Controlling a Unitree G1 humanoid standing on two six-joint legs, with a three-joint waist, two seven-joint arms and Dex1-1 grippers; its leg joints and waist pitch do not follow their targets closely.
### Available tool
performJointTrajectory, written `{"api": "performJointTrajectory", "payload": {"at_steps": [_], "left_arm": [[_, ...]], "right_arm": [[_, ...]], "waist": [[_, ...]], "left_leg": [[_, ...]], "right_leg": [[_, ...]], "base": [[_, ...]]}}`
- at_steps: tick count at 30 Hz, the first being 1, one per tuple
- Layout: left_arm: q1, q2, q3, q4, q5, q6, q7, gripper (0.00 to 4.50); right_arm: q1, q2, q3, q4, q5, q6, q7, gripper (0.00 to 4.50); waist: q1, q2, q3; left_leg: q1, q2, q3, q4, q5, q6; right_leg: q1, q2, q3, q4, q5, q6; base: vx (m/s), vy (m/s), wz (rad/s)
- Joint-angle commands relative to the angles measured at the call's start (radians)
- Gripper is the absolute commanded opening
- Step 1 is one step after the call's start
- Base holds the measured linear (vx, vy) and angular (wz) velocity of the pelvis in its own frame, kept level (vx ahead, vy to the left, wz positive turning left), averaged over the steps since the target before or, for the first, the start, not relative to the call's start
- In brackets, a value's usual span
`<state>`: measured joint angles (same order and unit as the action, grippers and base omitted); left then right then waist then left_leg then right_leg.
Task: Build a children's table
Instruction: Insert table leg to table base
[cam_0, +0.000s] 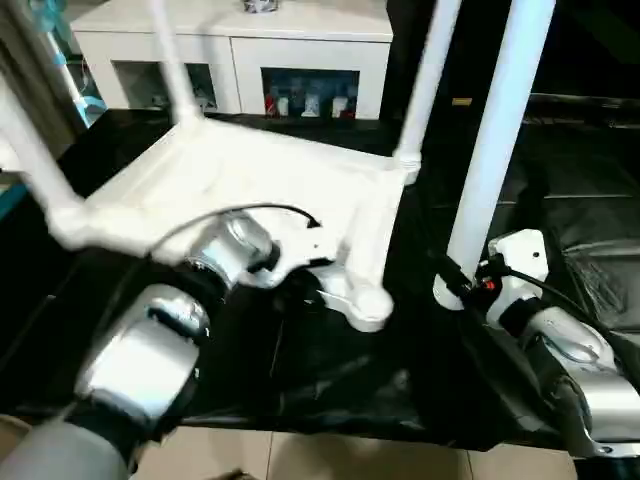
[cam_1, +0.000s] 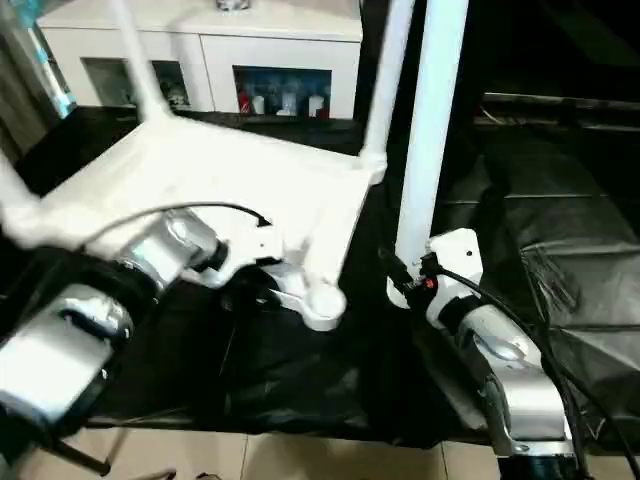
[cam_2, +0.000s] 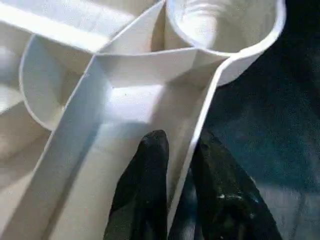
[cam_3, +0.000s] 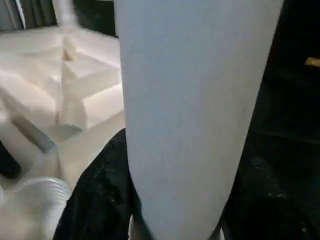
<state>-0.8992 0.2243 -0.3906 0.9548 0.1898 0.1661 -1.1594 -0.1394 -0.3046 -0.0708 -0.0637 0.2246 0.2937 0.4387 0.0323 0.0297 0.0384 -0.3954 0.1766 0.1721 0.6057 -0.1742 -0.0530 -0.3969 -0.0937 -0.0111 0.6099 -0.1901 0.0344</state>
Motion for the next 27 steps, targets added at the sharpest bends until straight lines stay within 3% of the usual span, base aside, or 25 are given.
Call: {"api": "performJointTrajectory", "payload": {"at_steps": [1, 4, 5, 6, 7, 8, 9, 11, 16, 21, 23, 27], "left_arm": [[0.135, 0.0, 0.082, -0.119, -0.054, 0.153, 0.125, 0.57], [0.269, 0.007, 0.127, -0.349, -0.068, 0.255, 0.167, 0.51], [0.269, 0.007, 0.127, -0.349, -0.068, 0.255, 0.167, 0.47], [0.313, 0.006, 0.138, -0.423, -0.067, 0.275, 0.183, 0.42], [0.378, -0.001, 0.153, -0.52, -0.064, 0.277, 0.21, 0.35], [0.378, -0.001, 0.153, -0.52, -0.064, 0.277, 0.21, 0.29], [0.433, 0.008, 0.143, -0.582, -0.047, 0.265, 0.224, 0.15], [0.497, 0.022, 0.116, -0.638, -0.041, 0.226, 0.225, 0.04], [0.543, 0.036, 0.088, -0.709, -0.054, 0.146, 0.223, 0.04], [0.541, 0.063, 0.065, -0.731, -0.028, 0.059, 0.235, 0.04], [0.545, 0.066, 0.063, -0.738, -0.031, 0.052, 0.231, 0.58], [0.534, 0.052, 0.1, -0.745, -0.074, 0.071, 0.235, 0.88]], "right_arm": [[-0.008, 0.024, -0.022, 0.005, 0.038, 0.005, -0.009, 1.91], [0.002, 0.036, -0.018, -0.003, 0.074, 0.02, 0.014, 1.91], [0.002, 0.036, -0.018, -0.003, 0.074, 0.02, 0.014, 1.91], [0.007, 0.039, -0.015, -0.009, 0.081, 0.024, 0.021, 1.91], [0.009, 0.045, -0.016, -0.008, 0.082, 0.028, 0.013, 1.91], [0.009, 0.045, -0.016, -0.008, 0.082, 0.028, 0.013, 1.91], [0.008, 0.051, -0.028, 0.0, 0.086, 0.028, 0.003, 1.91], [0.009, 0.049, -0.039, 0.008, 0.088, 0.027, 0.004, 1.91], [0.008, 0.034, -0.042, 0.014, 0.089, 0.028, 0.01, 1.91], [-0.001, 0.02, -0.044, 0.022, 0.084, 0.029, 0.015, 1.91], [-0.001, 0.018, -0.045, 0.02, 0.085, 0.03, 0.015, 1.91], [-0.002, 0.013, -0.047, 0.012, 0.089, 0.04, 0.021, 1.91]], "waist": [[0.006, -0.014, -0.055], [-0.003, -0.013, -0.055], [-0.009, -0.013, -0.051], [-0.01, -0.008, -0.053], [-0.016, -0.009, -0.049], [-0.018, -0.01, -0.05], [-0.023, -0.012, -0.051], [-0.025, -0.011, -0.051], [-0.024, -0.014, -0.047], [-0.024, -0.014, -0.048], [-0.024, -0.013, -0.048], [-0.023, -0.012, -0.051]], "left_leg": [[0.017, 0.034, -0.007, -0.076, -0.216, 0.094], [0.022, 0.042, -0.01, -0.085, -0.256, 0.077], [0.017, 0.039, -0.009, -0.086, -0.266, 0.077], [0.024, 0.038, -0.007, -0.086, -0.29, 0.061], [0.02, 0.038, -0.009, -0.09, -0.314, 0.049], [0.017, 0.039, -0.011, -0.092, -0.317, 0.044], [0.023, 0.037, -0.009, -0.091, -0.337, 0.035], [0.019, 0.038, -0.012, -0.094, -0.327, 0.032], [0.02, 0.035, -0.01, -0.095, -0.36, 0.024], [0.019, 0.035, -0.009, -0.097, -0.359, 0.016], [0.018, 0.034, -0.01, -0.098, -0.36, 0.012], [0.017, 0.035, -0.008, -0.096, -0.336, 0.015]], "right_leg": [[0.052, -0.039, 0.011, -0.067, -0.077, -0.317], [0.055, -0.042, 0.01, -0.074, -0.168, -0.298], [0.051, -0.037, 0.01, -0.077, -0.188, -0.29], [0.044, -0.034, 0.01, -0.081, -0.229, -0.276], [0.043, -0.031, 0.01, -0.084, -0.26, -0.26], [0.046, -0.032, 0.009, -0.084, -0.266, -0.253], [0.035, -0.028, 0.011, -0.09, -0.299, -0.231], [0.037, -0.03, 0.011, -0.091, -0.295, -0.215], [0.025, -0.027, 0.014, -0.098, -0.359, -0.176], [0.021, -0.026, 0.015, -0.098, -0.355, -0.157], [0.02, -0.026, 0.015, -0.098, -0.357, -0.154], [0.021, -0.026, 0.016, -0.093, -0.308, -0.167]], "base": [[0.0, 0.0, 0.0], [0.0, 0.0, 0.0], [0.0, 0.0, 0.0], [0.0, 0.0, 0.0], [0.0, 0.0, 0.0], [0.0, 0.0, 0.0], [0.0, 0.0, 0.0], [0.0, 0.0, 0.0], [0.0, 0.0, 0.0], [0.0, 0.0, 0.0], [0.0, 0.0, 0.0], [0.0, 0.0, 0.0]]}}
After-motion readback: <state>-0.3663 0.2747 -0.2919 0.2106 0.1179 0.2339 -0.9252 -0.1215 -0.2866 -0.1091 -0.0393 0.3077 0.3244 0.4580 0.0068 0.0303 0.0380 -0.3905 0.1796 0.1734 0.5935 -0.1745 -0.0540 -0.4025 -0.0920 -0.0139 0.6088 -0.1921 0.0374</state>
